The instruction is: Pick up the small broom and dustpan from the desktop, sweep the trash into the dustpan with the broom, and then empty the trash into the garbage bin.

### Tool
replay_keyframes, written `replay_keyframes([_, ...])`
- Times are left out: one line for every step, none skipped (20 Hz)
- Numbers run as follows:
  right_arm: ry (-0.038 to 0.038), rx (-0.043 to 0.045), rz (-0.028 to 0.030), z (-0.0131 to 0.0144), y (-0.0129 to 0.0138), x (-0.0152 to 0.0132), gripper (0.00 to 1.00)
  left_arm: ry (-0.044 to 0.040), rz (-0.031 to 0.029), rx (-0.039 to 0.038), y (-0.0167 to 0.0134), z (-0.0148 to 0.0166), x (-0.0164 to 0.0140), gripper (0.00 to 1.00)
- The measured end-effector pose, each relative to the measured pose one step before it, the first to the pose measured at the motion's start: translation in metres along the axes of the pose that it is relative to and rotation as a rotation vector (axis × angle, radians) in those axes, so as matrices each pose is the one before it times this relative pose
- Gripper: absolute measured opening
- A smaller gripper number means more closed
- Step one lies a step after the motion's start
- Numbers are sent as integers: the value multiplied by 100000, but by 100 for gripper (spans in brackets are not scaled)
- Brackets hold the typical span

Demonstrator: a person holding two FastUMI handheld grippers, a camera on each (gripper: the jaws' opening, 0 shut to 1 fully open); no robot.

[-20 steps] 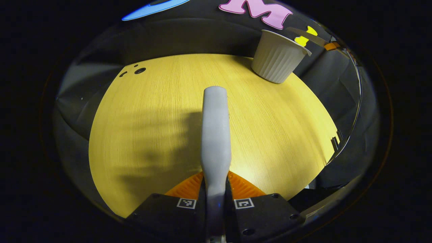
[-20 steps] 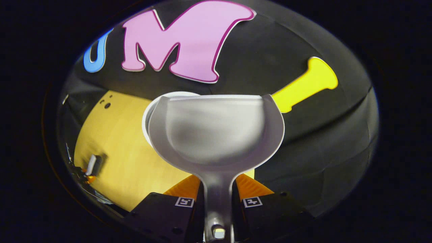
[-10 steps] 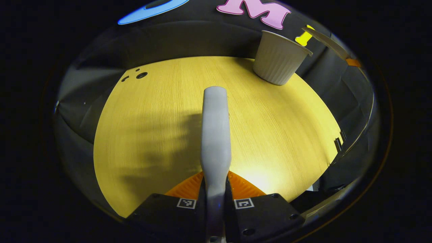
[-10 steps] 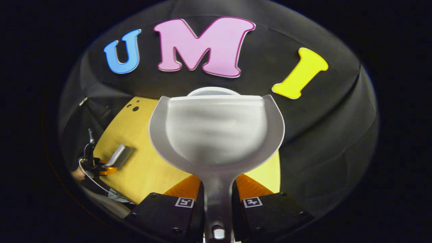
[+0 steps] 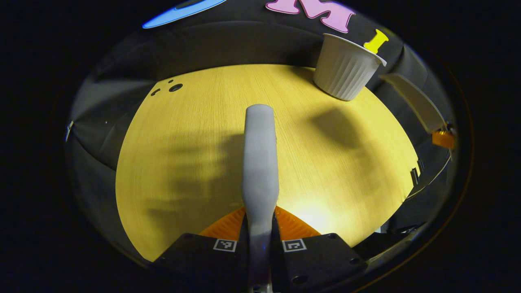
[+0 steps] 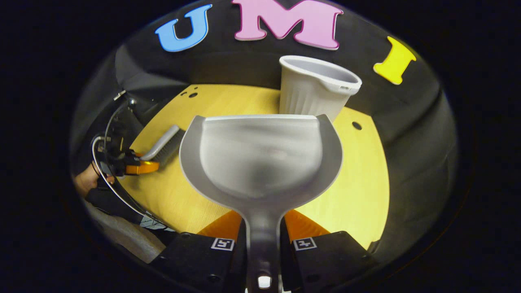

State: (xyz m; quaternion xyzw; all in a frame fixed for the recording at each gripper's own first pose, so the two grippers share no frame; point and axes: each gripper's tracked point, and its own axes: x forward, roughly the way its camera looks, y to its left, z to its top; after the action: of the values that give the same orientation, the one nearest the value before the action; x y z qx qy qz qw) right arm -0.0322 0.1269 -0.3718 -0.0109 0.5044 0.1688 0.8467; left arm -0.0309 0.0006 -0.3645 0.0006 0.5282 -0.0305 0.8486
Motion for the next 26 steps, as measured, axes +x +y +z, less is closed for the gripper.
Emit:
replay_keyframes([2107,228,140,-1230,477,1306,37,252,614,823,71,118,227,26])
replay_keyframes([847,-54,-277,-684,318,1266,37,306,556,455,88,101,316,26])
replay_keyframes([197,-682,-633,-457,287,1177,37,287,348,93,-31,-3,280,27])
replay_keyframes([101,-540,-320,-122,564,1298,37,642,236,-16,115,-147,294,27])
replay_keyframes([-171,-73,-207,-97,675,1115,37,510,352,44,-14,-81,276,27])
replay_keyframes([369,-12,66,-72,443,1098,37,444,486,225,150,-102,232,27])
replay_keyframes([64,-325,100,12,355,959,37,299,440,472,42,-32,223,27])
replay_keyframes([682,-112,-280,-128,347,884,37,331,118,422,-92,110,283,27])
replay_keyframes([1462,175,-589,-233,231,641,37,660,114,245,-100,-29,176,27])
replay_keyframes([1011,171,-327,-161,178,551,37,703,196,222,114,-76,207,27])
replay_keyframes([900,272,-180,-156,105,472,37,396,391,228,108,154,241,27])
replay_keyframes([790,188,-361,-104,217,439,37,252,453,317,155,36,208,27])
replay_keyframes([626,307,-445,-122,140,351,37,277,382,270,63,122,171,27])
replay_keyframes([956,414,-168,-21,103,149,37,210,-161,143,29,43,205,27])
replay_keyframes([957,636,-203,-41,60,71,37,701,-360,310,22,52,301,24])
replay_keyframes([722,569,-157,-154,106,310,38,870,-218,311,57,53,326,27])
replay_keyframes([1351,553,-74,-243,71,179,38,-452,281,599,104,169,12,27])
replay_keyframes([1010,794,479,-278,-14,285,38,-145,470,931,15,120,4,28])
replay_keyframes([-16,1687,493,-187,104,84,38,-108,470,1067,-28,75,13,28])
replay_keyframes([156,1060,259,30,178,-49,39,441,428,923,-139,38,-37,28])
replay_keyframes([392,-28,169,-135,38,-15,39,582,171,736,-177,-114,-37,31])
replay_keyframes([268,-437,77,-78,-57,-3,34,787,57,365,-242,-210,-10,29])
replay_keyframes([847,-259,-225,-216,-72,-11,40,648,-154,112,-121,-111,114,30])
replay_keyframes([-348,0,354,208,51,-165,40,-111,-234,-6,-143,19,25,30])
replay_keyframes([-1028,270,-312,134,-109,35,45,-335,-163,317,160,258,58,31])
replay_keyframes([-467,793,457,114,109,-52,40,-982,-205,932,-15,230,-53,31])
